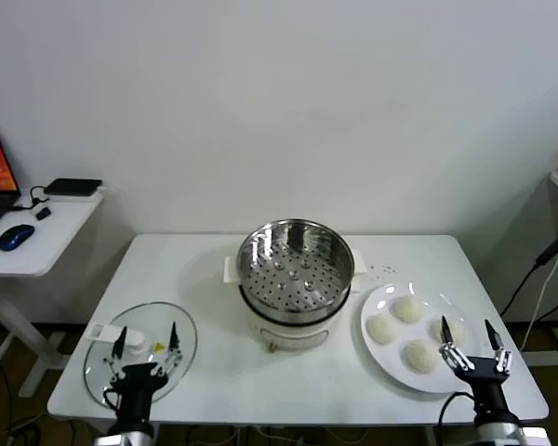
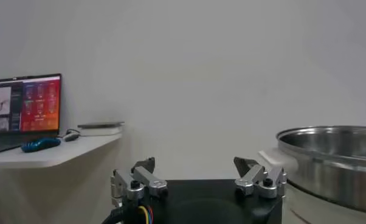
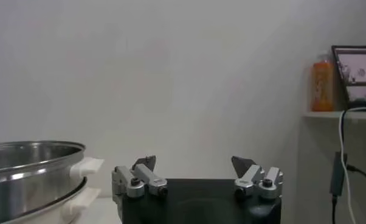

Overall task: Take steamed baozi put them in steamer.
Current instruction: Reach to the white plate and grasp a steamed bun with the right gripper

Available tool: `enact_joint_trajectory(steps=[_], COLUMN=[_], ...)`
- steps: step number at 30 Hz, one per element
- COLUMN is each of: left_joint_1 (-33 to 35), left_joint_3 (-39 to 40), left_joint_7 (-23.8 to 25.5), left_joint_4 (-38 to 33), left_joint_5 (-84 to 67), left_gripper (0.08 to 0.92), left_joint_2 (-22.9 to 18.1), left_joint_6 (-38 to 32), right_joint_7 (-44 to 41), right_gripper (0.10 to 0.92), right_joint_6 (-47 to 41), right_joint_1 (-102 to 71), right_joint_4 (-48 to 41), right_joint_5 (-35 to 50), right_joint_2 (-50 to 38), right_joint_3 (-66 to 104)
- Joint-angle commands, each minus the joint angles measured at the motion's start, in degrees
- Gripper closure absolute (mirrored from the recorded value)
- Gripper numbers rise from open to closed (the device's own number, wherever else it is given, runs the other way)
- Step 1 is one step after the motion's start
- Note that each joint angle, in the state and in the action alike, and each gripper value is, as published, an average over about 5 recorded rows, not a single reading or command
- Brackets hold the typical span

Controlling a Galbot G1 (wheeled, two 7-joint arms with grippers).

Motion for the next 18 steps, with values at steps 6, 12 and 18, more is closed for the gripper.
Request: enact_joint_trajectory(steps=[6, 12, 18], left_joint_1=[-0.03, -0.09, -0.14], left_joint_3=[0.5, 0.73, 0.99], left_joint_7=[-0.09, -0.02, 0.07], left_joint_4=[-0.49, -1.03, -1.1], left_joint_5=[-0.05, -0.37, -0.56], left_gripper=[0.177, 0.177, 0.177], left_joint_2=[-2.81, -2.81, -2.81], left_joint_6=[0.08, 0.15, -0.02], right_joint_7=[2.75, 0.8, -4.21], right_gripper=[0.203, 0.203, 0.203], right_joint_6=[-12.69, -24.55, -33.19], right_joint_1=[10.17, 16.34, 23.08], right_joint_4=[-1.23, -2.28, -7.37], right_joint_5=[-2.66, -0.08, 2.18], right_joint_2=[-6.9, -17.96, -30.1], right_joint_3=[-0.98, -4.28, -7.01])
